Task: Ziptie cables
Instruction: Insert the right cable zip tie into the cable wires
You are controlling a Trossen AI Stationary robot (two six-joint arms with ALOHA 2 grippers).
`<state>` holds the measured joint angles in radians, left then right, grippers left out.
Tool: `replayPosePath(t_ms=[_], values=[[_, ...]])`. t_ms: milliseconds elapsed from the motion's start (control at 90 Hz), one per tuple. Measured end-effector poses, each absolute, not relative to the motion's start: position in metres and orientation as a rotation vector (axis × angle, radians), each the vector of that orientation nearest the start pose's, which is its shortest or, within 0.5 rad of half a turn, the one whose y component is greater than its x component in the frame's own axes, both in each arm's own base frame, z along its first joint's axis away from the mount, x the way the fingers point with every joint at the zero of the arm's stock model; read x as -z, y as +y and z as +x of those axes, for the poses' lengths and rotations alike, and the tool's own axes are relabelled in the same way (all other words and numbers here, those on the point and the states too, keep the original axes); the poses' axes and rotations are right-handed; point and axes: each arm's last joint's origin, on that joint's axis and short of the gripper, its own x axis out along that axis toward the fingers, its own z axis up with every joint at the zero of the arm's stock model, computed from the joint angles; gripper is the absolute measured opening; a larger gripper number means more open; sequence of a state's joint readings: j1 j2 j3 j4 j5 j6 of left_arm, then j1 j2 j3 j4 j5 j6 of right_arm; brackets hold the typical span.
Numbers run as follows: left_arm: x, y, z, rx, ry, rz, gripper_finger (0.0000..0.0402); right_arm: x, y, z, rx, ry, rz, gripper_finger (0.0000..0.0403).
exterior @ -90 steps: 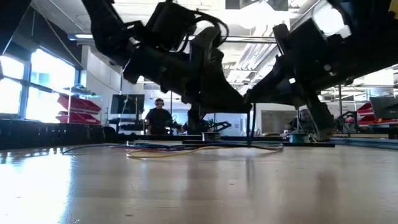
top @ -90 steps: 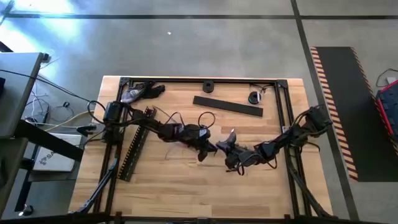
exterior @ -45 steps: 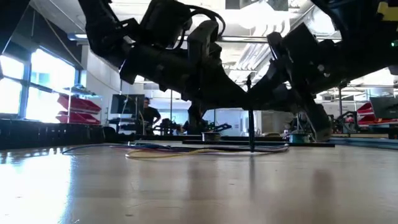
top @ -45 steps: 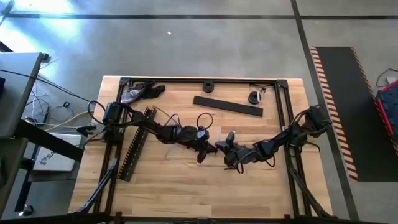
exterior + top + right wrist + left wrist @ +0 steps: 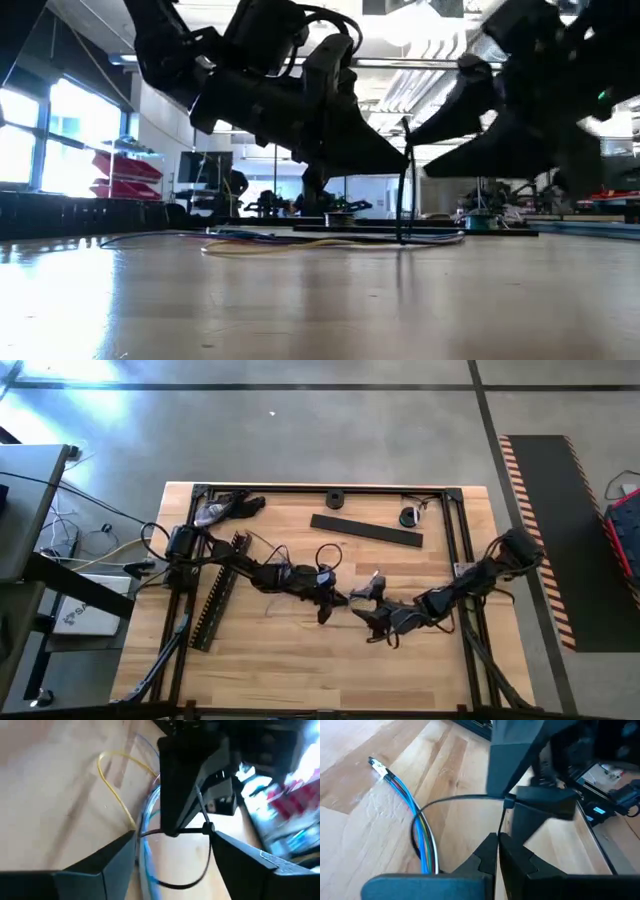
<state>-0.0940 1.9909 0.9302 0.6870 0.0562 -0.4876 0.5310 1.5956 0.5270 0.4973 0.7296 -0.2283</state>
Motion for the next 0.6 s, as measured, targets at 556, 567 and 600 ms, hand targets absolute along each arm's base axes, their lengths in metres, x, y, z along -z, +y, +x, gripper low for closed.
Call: replayPosePath(t_ms=[556, 567, 600], values=[[-0.116, -0.053, 0.402, -0.145, 0.202, -0.368, 0.0, -0.171, 0.106, 0.217, 0.283, 0.487, 0.275, 0.0248], [-0.115, -0.054, 0.402, -0.149, 0.204, -0.363, 0.0, -0.171, 0.105, 0.216, 0.286, 0.49, 0.284, 0.0248], [-0.112, -0.054, 0.404, -0.161, 0.206, -0.349, 0.0, -0.172, 0.103, 0.216, 0.294, 0.495, 0.313, 0.0247]])
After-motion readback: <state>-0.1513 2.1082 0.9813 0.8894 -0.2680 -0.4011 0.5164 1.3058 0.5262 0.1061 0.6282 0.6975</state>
